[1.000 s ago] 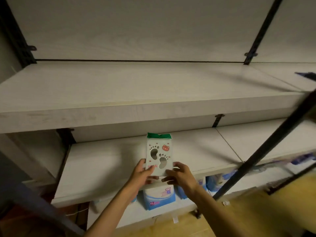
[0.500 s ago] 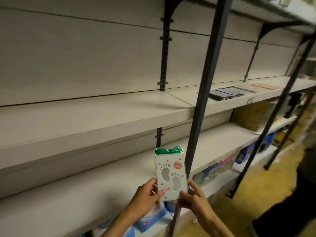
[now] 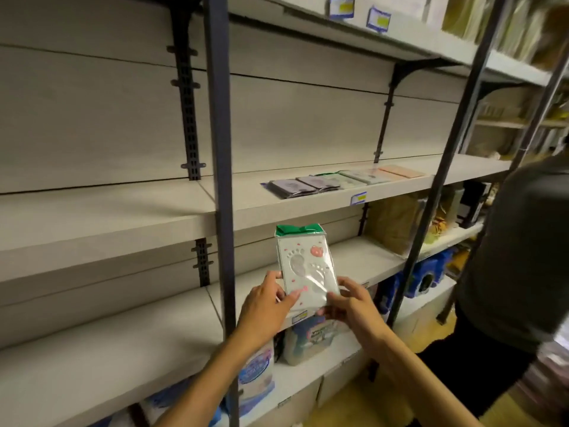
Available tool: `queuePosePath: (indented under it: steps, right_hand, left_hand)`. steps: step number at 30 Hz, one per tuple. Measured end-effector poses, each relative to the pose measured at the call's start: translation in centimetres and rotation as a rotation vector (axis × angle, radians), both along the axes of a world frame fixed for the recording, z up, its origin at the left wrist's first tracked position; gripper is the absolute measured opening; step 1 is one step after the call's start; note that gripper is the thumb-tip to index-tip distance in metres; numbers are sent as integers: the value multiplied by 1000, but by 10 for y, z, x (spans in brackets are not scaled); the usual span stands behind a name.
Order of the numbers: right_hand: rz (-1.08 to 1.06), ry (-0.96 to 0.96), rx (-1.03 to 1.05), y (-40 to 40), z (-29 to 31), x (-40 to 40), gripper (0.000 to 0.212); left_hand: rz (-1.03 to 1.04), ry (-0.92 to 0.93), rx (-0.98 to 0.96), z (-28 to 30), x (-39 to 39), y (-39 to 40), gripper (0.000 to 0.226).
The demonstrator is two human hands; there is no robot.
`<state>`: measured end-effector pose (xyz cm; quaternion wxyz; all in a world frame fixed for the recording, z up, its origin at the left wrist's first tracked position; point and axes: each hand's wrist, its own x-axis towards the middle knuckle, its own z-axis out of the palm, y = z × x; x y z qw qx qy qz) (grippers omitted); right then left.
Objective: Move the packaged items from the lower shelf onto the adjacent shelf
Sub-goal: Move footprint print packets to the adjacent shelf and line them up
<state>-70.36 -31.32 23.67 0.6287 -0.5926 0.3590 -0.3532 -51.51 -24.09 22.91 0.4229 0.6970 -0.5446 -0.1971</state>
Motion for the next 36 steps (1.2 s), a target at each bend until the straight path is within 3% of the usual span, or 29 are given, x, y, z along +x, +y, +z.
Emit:
queuePosePath:
  steps: [4,7,15,24,36]
  right_hand:
    - [-16,1,-65,-64,39,-15,20]
    - [-22,-25,-61,-116,62,-18,19]
    - [-100,-42,-138,-245,122,-21,16]
    - [-177,154,-253,-357,154,1,15]
    - [-141,476,-442,-427,141,20,21]
  left_hand:
    - [14,215,30,43,-26,-60,33]
    - [60,261,6,74,-34,-103,32]
    - [246,-248,-231,131,-19,-185,13]
    - [343,-285,-285,152,-1,-242,10]
    - [454,-351,-219,163,10,-260,9]
